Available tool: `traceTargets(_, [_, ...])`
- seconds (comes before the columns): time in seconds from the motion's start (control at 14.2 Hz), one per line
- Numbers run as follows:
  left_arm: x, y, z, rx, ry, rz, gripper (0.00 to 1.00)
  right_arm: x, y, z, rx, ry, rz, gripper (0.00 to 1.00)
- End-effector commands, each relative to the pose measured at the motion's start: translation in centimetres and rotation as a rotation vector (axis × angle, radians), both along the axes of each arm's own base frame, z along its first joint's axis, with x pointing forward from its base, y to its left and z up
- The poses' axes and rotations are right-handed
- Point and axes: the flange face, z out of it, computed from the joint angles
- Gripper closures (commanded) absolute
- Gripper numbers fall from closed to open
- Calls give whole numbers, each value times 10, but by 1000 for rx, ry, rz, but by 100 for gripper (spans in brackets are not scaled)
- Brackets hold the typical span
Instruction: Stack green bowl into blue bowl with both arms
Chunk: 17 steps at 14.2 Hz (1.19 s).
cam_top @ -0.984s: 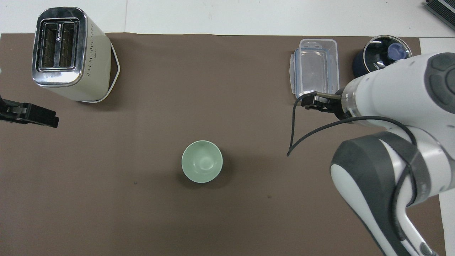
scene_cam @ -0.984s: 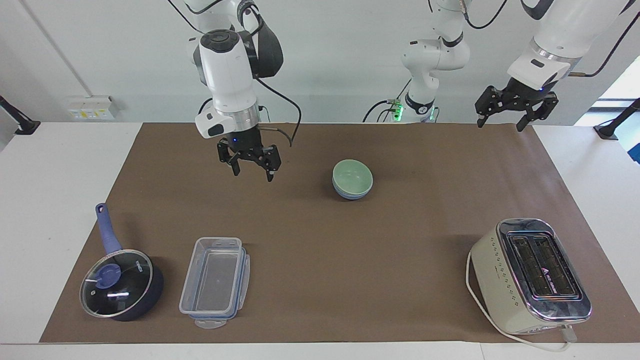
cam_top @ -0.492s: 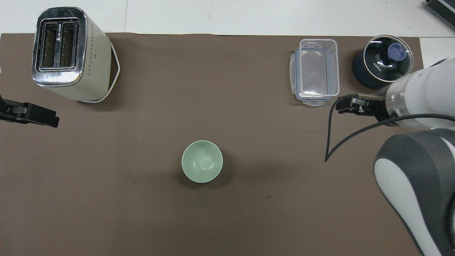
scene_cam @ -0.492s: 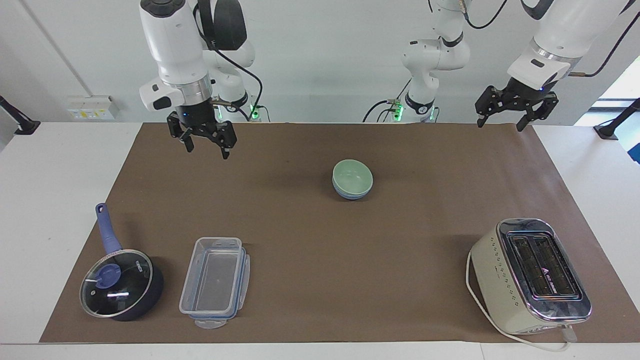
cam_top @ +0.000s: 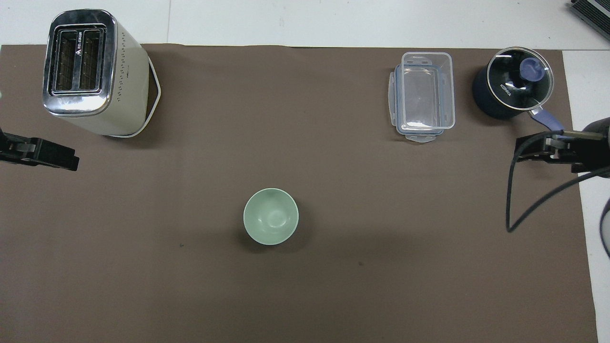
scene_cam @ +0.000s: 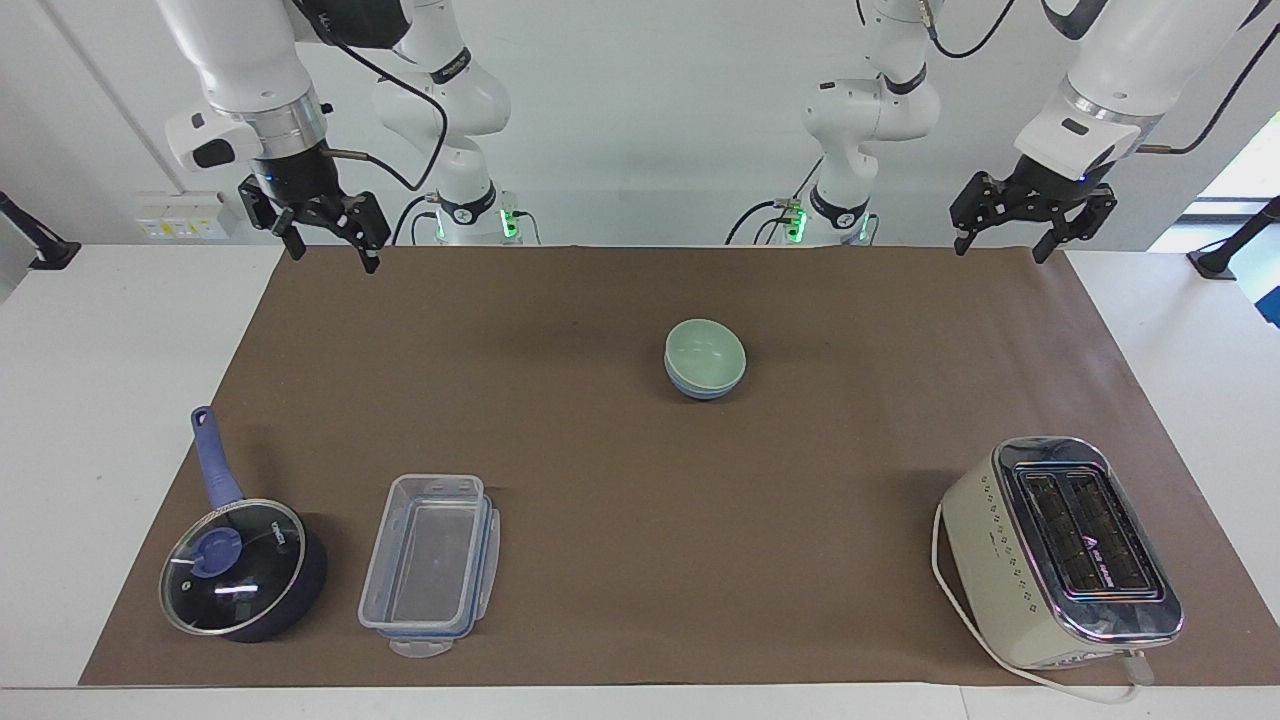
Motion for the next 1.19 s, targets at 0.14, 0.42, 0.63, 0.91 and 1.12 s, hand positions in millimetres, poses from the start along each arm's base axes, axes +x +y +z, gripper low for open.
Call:
traceTargets(0.14, [-8,3,1,-4,7,13,0,-11,4,2,24,7,36,0])
traceTargets(0.42, [-7,4,2,-2,1,9,0,-15,10,9,23,27,44,0])
traceTargets(0.63, [-7,5,2,-2,0,9,0,-12,26,11,6,29,76,0])
traceTargets(0.91, [-7,3,2,-2,-1,7,0,-11,25,9,5,32,76,0])
traceTargets(1.12, [-7,3,2,-2,-7,6,0,-11,25,9,7,33,73,0])
